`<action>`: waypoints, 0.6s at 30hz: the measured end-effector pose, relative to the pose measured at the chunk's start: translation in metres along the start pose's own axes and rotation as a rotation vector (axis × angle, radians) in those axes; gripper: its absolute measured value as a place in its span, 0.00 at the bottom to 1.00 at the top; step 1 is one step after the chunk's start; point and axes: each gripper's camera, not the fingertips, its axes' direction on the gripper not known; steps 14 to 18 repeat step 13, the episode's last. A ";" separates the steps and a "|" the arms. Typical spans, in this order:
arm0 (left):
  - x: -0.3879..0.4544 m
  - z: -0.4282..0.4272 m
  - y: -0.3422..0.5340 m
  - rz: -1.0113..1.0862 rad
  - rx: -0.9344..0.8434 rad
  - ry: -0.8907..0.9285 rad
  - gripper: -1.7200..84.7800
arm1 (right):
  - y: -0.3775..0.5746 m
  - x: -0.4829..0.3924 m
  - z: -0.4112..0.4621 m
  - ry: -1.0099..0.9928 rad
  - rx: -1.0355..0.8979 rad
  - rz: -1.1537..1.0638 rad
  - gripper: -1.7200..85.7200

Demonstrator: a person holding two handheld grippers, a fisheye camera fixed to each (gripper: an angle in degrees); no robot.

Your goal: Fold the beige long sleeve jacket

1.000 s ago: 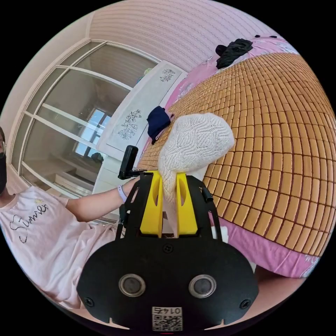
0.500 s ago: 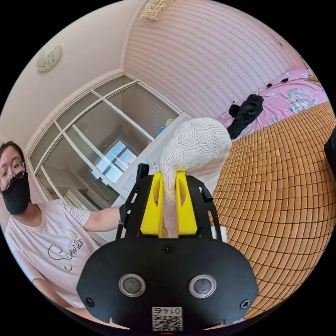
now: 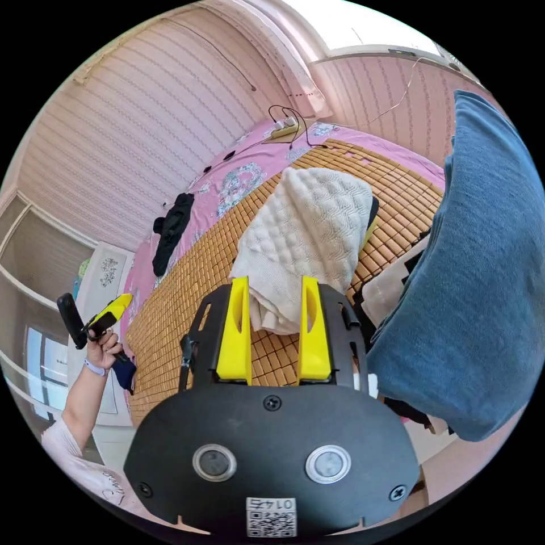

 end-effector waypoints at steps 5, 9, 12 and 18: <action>0.002 -0.061 0.165 -0.062 -0.136 -0.102 0.12 | 0.123 -0.051 0.018 -0.086 0.040 -0.240 0.14; 0.004 -0.151 0.328 -0.406 -0.088 -0.186 0.11 | 0.221 -0.087 0.064 -0.186 -0.168 -0.303 0.13; 0.022 -0.219 0.430 -0.655 0.054 -0.301 0.11 | 0.264 -0.131 0.100 -0.213 -0.269 -0.422 0.13; 0.033 -0.242 0.463 -0.730 0.114 -0.351 0.10 | 0.269 -0.142 0.107 -0.232 -0.285 -0.457 0.13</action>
